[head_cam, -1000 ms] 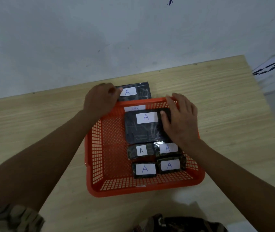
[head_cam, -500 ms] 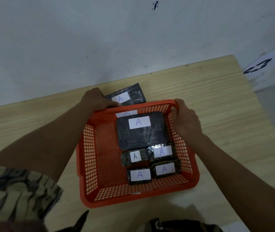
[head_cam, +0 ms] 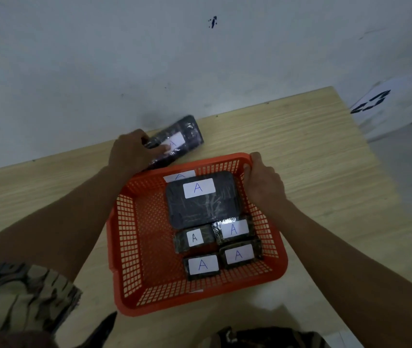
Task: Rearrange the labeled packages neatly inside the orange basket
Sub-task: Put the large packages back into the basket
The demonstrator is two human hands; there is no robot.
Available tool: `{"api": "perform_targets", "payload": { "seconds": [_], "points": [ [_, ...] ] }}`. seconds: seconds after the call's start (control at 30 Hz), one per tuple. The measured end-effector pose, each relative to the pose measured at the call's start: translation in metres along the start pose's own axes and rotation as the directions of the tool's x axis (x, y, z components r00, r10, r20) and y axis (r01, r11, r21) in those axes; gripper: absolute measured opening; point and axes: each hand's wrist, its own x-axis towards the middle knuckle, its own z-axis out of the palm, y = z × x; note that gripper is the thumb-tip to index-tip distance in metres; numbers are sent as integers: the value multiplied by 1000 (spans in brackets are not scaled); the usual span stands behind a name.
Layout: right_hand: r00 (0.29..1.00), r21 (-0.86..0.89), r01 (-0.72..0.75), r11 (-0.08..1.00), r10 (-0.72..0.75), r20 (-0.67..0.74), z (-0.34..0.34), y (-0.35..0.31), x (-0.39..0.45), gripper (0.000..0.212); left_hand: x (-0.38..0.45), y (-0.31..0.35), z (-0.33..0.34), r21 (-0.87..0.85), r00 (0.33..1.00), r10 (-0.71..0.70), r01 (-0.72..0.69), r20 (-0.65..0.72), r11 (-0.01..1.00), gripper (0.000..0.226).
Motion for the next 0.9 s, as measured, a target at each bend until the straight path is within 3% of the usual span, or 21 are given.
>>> {"api": "perform_targets", "payload": {
  "seconds": [0.1,0.3,0.5,0.7,0.9],
  "points": [
    [999,26,15,1000,-16,34,-3,-1,1,24,-18,3,-18,-42,968,-35,25,-250,999,63],
    [989,137,28,990,-47,143,-6,-3,-5,31,-79,8,-55,-254,869,-288,195,-403,947,75],
    [991,245,-34,969,1,135,-3,9,-18,44,-163,13,-52,-455,810,-539,399,-232,796,66],
    [996,223,23,974,-41,76,1,23,-31,54,-246,28,-3,-569,791,-599,438,-124,696,53],
    [998,232,33,972,-46,50,3,31,-37,53,-287,41,24,-477,779,-607,479,-155,737,53]
  ]
}}
